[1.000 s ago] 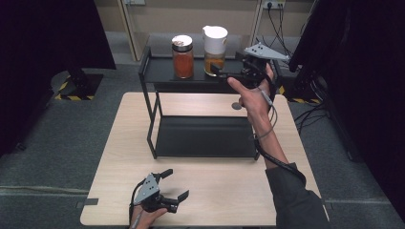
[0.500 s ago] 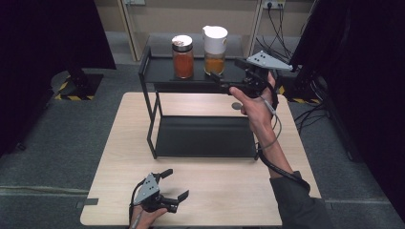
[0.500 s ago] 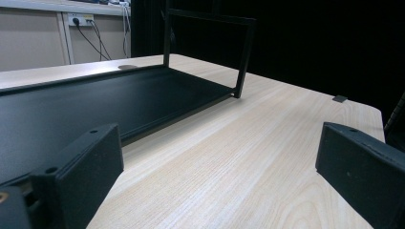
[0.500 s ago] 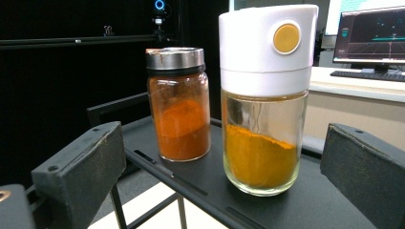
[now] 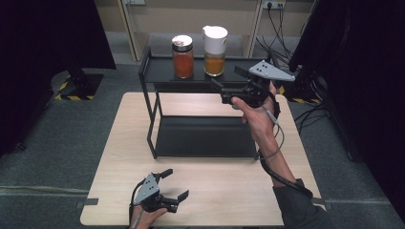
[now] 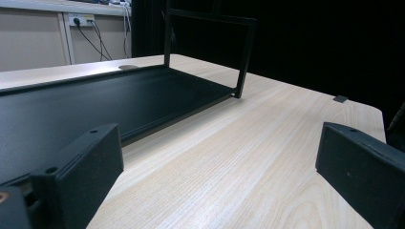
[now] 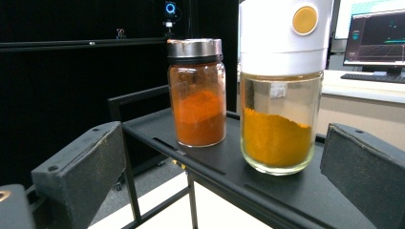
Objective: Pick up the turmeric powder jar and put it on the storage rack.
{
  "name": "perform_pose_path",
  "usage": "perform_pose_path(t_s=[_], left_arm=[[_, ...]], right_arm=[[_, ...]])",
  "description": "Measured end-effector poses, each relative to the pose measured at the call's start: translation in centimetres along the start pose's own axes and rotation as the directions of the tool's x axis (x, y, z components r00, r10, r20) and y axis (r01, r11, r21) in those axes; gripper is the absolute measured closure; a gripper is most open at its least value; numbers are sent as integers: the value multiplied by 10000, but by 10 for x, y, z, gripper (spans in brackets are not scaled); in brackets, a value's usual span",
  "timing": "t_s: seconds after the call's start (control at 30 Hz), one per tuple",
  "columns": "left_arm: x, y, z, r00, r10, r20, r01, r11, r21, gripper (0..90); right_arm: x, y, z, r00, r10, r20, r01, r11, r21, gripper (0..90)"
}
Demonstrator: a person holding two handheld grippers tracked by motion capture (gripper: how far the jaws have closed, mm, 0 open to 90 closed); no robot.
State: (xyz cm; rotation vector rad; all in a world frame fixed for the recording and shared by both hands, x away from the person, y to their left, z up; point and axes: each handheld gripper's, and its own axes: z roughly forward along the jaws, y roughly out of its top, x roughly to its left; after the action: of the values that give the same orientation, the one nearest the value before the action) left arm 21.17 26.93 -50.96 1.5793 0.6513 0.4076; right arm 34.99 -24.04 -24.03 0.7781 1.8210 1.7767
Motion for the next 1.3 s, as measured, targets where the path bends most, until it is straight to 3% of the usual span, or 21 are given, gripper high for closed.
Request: perform_pose_path(t_s=[0.4, 1.3], left_arm=[[0, 0, 0, 10000, -16, -12, 16, 10000, -11, 15], [0, 0, 0, 10000, -49, -34, 49, 10000, -15, 15]], right_arm=[[2, -12, -9, 10000, -89, 3, 89, 10000, 31, 16], [5, -52, -30, 9989, 9, -468, -1, 9999, 171, 16]])
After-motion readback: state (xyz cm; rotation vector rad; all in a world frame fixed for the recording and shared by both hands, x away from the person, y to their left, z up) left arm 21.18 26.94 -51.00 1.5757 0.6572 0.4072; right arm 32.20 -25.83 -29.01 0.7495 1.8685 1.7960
